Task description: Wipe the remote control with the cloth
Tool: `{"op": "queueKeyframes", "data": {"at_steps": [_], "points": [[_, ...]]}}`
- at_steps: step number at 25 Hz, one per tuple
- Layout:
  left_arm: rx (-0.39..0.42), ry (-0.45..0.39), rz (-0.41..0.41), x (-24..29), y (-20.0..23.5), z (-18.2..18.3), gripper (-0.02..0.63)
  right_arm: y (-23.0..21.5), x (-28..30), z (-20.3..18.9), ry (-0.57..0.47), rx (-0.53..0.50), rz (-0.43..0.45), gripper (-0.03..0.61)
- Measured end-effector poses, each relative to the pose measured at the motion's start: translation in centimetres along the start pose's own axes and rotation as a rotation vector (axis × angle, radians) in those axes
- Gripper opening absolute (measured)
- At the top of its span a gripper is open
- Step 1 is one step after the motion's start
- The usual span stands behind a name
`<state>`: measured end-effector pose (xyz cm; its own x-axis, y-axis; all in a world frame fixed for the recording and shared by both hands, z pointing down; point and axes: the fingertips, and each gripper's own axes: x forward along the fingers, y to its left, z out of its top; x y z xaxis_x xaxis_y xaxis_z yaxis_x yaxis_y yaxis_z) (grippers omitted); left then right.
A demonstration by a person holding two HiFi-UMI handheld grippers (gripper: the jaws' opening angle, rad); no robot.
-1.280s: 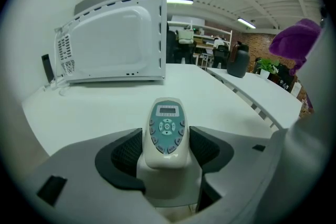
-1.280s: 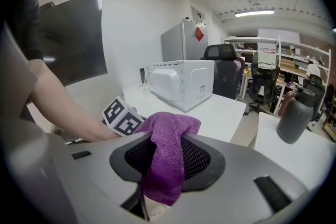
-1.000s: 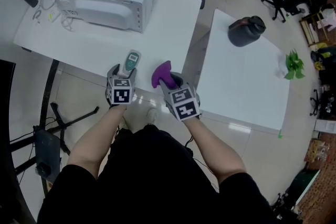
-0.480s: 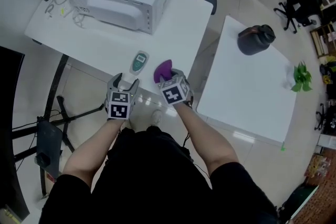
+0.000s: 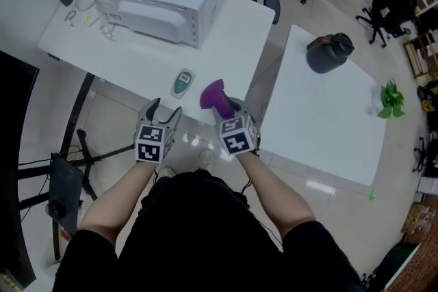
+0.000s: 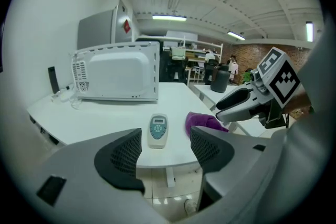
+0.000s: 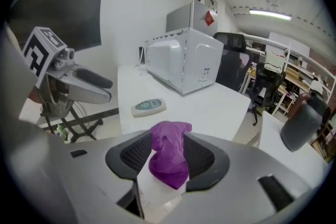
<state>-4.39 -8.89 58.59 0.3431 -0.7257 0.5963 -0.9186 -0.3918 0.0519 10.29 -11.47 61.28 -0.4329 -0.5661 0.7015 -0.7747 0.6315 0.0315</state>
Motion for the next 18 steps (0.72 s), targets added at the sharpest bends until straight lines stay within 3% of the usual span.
{"op": "queueKeyframes", "data": {"at_steps": [2,6,12,15,18], "points": [[0.018,-0.036,-0.024,-1.5,-0.3,0.8,0.279,1.1,-3.0,1.7,-0.058,0.000,-0.002,0.216],[0.067,-0.121,-0.085,-5.3,-1.5,3.2,0.236,4.8,-7.8,4.3,-0.162,-0.001,-0.005,0.143],[0.158,-0.208,-0.157,-11.7,-3.8,4.5,0.076,10.1,-13.6,6.6,-0.269,-0.003,-0.047,0.025],[0.200,-0.235,-0.165,-14.0,-4.5,4.2,0.000,11.9,-15.7,6.7,-0.297,-0.003,-0.079,0.017],[0.232,-0.262,-0.194,-15.8,-5.2,4.0,0.000,13.3,-17.1,6.6,-0.320,-0.005,-0.107,0.015]]}}
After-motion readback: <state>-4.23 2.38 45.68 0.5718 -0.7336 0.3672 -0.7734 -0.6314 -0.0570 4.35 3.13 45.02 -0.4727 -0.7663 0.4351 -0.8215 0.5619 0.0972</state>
